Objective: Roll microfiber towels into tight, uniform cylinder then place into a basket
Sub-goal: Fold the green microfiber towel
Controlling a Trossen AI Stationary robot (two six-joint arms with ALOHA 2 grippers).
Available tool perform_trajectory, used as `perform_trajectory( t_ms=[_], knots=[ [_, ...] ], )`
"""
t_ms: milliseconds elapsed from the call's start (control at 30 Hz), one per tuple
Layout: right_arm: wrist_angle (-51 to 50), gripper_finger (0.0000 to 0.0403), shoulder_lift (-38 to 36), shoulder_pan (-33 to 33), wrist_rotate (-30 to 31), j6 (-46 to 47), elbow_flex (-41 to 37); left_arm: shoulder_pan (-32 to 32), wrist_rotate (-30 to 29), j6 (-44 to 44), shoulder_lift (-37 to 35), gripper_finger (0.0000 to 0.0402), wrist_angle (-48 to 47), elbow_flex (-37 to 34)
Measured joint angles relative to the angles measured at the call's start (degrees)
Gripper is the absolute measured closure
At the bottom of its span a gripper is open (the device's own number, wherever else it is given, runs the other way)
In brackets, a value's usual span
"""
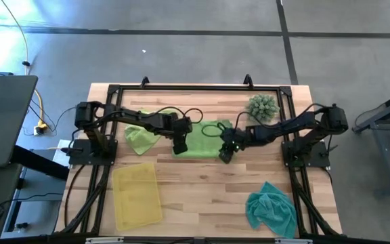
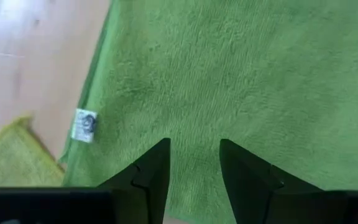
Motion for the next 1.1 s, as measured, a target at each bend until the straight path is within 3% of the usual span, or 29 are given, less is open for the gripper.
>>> perform_trajectory(
  t_ms=[233,467,700,867,967,1100],
  knots=[
    [-2.0,0.0258,0.0,4.1,7.3,-0.2,0.0,-0.2,1.8,0.0,4.5,0.0275,0.5,0.2],
    [-9.0,0.0258,0.0,3.4,8.1,-6.1,0.0,-4.2,2.0,-6.4,5.7,0.0275,1.4,0.1],
    [-10.6,0.0258,0.0,0.5,11.6,-16.6,0.0,-10.2,10.8,-18.5,5.7,0.0275,8.8,0.0],
    [-10.0,0.0258,0.0,-2.3,19.9,-22.8,0.3,-14.2,13.9,-13.7,6.1,0.0275,17.4,-0.2],
    [-14.7,0.0258,0.0,-3.6,20.4,-19.8,3.4,-14.6,12.3,-8.4,5.0,0.0275,16.8,2.4],
    [-23.3,0.0258,0.0,-2.6,13.6,-6.3,7.8,-14.1,8.3,-4.4,4.0,0.0275,12.7,5.0]
  ],
)
